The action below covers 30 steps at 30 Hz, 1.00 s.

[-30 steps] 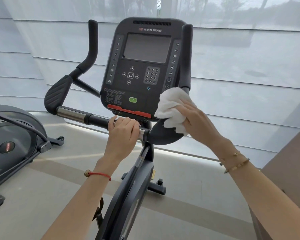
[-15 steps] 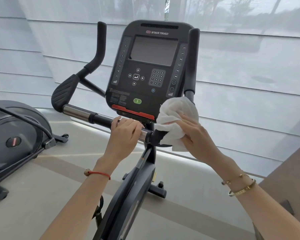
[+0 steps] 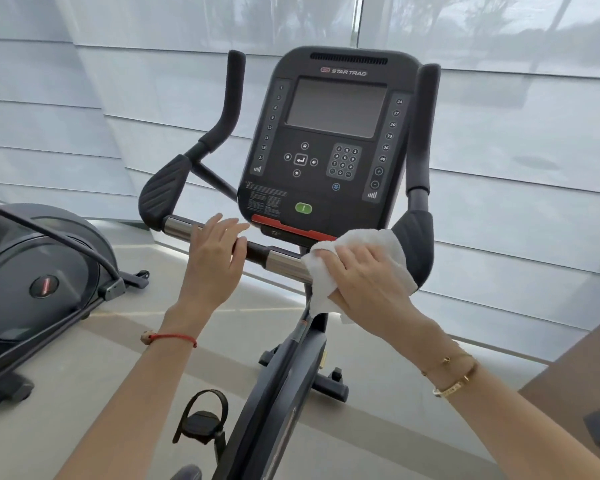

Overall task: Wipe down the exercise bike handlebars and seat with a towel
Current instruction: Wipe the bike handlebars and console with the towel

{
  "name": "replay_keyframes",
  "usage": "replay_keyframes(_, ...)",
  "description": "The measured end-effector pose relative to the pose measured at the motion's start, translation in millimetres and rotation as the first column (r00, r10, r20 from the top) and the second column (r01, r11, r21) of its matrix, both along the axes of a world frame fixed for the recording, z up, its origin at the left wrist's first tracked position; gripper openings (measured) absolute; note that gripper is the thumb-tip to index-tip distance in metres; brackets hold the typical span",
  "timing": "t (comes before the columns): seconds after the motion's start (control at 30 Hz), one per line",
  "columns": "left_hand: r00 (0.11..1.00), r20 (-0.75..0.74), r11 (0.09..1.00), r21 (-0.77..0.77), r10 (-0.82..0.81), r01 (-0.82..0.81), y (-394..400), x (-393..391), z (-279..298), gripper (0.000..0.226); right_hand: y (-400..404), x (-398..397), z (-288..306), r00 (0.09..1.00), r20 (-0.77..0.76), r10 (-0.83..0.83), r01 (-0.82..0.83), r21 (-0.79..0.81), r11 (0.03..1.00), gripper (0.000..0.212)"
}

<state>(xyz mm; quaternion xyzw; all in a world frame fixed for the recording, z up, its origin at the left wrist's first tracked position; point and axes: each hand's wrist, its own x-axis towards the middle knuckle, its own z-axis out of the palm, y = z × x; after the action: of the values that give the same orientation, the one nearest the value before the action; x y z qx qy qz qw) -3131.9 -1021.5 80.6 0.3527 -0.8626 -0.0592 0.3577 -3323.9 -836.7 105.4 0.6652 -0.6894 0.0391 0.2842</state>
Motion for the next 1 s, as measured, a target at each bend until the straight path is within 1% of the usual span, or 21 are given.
replay_keyframes(0.03, 1.000, 0.010, 1.000, 0.006, 0.008, -0.008, -6.1, 5.5, -1.8, 0.046, -10.4, 6.4, 1.2, 1.000, 0.004, -0.023, 0.023, 0.040, 0.999, 0.050)
replay_keyframes(0.1, 0.999, 0.032, 0.999, 0.033, -0.004, 0.003, -15.3, 13.5, -5.2, 0.047, -33.2, 20.2, 3.6, 0.996, 0.083, -0.035, 0.027, 0.092, 0.995, 0.044)
replay_keyframes(0.2, 0.997, 0.066, 0.996, 0.074, -0.051, 0.046, -19.9, 18.4, -9.0, 0.046, -74.4, 43.2, 6.0, 0.985, 0.173, -0.026, 0.011, 0.087, 0.996, 0.035)
replay_keyframes(0.3, 0.993, 0.086, 0.993, 0.083, -0.086, 0.079, -21.0, 21.5, -7.8, 0.045, -108.5, 64.0, 6.3, 0.987, 0.158, -0.015, 0.004, 0.072, 0.997, 0.028)
replay_keyframes(0.37, 0.990, 0.092, 0.988, 0.115, -0.109, 0.098, -19.7, 23.7, -6.6, 0.042, -118.5, 69.6, 4.4, 0.990, 0.141, -0.030, 0.020, 0.072, 0.997, 0.027)
replay_keyframes(0.47, 0.989, 0.055, 0.980, 0.150, -0.139, 0.129, -10.9, 30.9, -6.4, 0.043, -111.4, 68.1, -2.1, 0.996, 0.084, -0.035, 0.040, -0.055, 0.998, 0.028)
replay_keyframes(0.57, 0.987, 0.010, 0.976, 0.150, -0.159, 0.156, 7.5, 45.6, -11.0, 0.045, -90.5, 64.9, -14.7, 0.998, 0.007, -0.055, 0.056, -0.167, 0.984, 0.037)
replay_keyframes(0.67, 0.988, -0.024, 0.973, 0.171, -0.150, 0.152, 31.1, 66.9, -17.9, 0.044, -60.5, 60.4, -19.0, 0.999, -0.008, -0.052, 0.046, -0.330, 0.943, 0.043)
replay_keyframes(0.7, 0.989, -0.029, 0.972, 0.183, -0.146, 0.149, 39.9, 74.1, -20.2, 0.042, -50.9, 57.3, -21.5, 1.000, -0.002, -0.026, 0.023, -0.380, 0.925, 0.043)
replay_keyframes(0.77, 0.991, -0.014, 0.967, 0.215, -0.136, 0.135, 58.5, 88.4, -27.3, 0.036, -29.0, 55.7, -24.3, 0.994, 0.056, 0.096, -0.064, -0.421, 0.905, 0.044)
replay_keyframes(0.83, 0.993, 0.010, 0.966, 0.235, -0.114, 0.109, 78.1, 102.4, -36.1, 0.032, -4.8, 60.3, -29.3, 0.963, 0.139, 0.230, -0.149, -0.436, 0.888, 0.047)
replay_keyframes(0.9, 0.997, 0.018, 0.963, 0.261, -0.069, 0.062, 101.1, 116.7, -43.9, 0.030, 21.9, 71.0, -41.0, 0.915, 0.271, 0.297, -0.164, -0.421, 0.892, 0.045)
replay_keyframes(0.93, 0.999, 0.016, 0.961, 0.274, -0.044, 0.038, 113.7, 123.9, -47.0, 0.029, 34.6, 77.5, -49.4, 0.869, 0.378, 0.319, -0.163, -0.390, 0.906, 0.039)
replay_keyframes(0.97, 1.000, 0.012, 0.955, 0.295, -0.018, 0.014, 125.7, 130.9, -50.2, 0.028, 47.2, 84.4, -57.6, 0.796, 0.504, 0.336, -0.165, -0.353, 0.921, 0.031)
replay_keyframes(1.0, 1.000, 0.011, 0.947, 0.320, 0.009, -0.012, 138.2, 137.8, -53.5, 0.028, 58.4, 90.8, -66.6, 0.696, 0.632, 0.341, -0.165, -0.322, 0.932, 0.027)
